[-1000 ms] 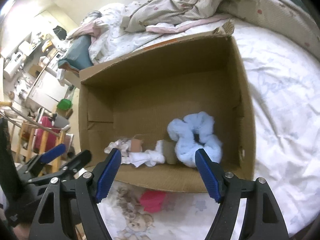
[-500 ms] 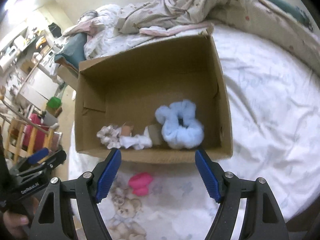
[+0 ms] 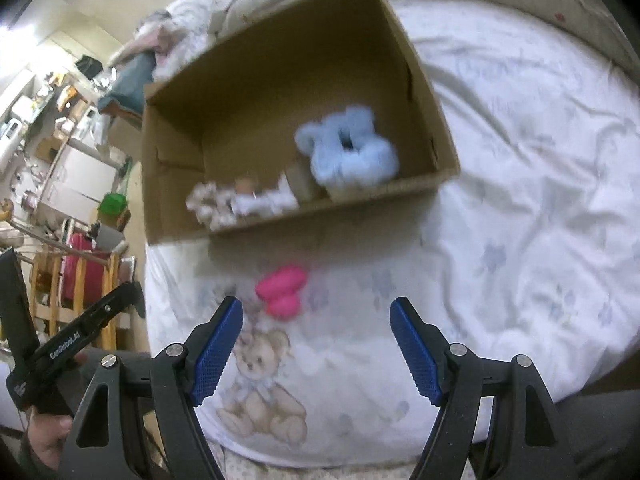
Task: Organize soft objects
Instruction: 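Withdraw both tools toward the lace scrunchie and pink plush toy, then grasp the beige lace scrunchie with the left tool and lift it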
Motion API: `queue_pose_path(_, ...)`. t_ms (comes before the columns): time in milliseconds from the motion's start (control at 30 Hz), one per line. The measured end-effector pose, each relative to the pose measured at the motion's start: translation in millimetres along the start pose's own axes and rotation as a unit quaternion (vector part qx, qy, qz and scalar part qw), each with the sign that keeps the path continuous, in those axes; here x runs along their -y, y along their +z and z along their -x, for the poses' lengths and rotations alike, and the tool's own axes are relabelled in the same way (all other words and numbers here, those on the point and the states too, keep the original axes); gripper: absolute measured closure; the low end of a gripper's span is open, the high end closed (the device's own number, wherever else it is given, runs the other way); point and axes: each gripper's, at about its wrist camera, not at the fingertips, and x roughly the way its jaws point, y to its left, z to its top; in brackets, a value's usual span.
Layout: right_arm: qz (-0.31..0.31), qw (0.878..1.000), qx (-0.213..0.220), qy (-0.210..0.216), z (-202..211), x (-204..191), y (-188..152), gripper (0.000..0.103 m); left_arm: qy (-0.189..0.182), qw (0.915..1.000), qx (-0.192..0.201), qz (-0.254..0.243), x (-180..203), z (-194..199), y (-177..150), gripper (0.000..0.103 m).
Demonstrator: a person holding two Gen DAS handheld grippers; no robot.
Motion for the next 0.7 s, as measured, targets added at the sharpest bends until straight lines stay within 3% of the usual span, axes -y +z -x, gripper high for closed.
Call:
queue_pose_path(233, 0.004, 1.0, -0.014, -0.021, -11.8, 1.8, -0.9, 0.023, -0.02, 0.9976, -0.063, 0.017, 16.8, -44.7, -15.8, 0.017)
queue_pose_path(400, -0.018, 0.999, -0.024, -0.021, -17.1, 12.0, -0.1, 0.023, -0.027, 0.9961, -0.083, -0.008, 40.1, -68.2, -21.8, 0.017)
queue_pose_path(700, -0.008, 0.999, -0.03, -0.037, -21.9, 12.9, 1.8, 0.022, 0.001, 0.9935, -0.098, -0.058, 67.7, -102.4, -25.3, 0.018)
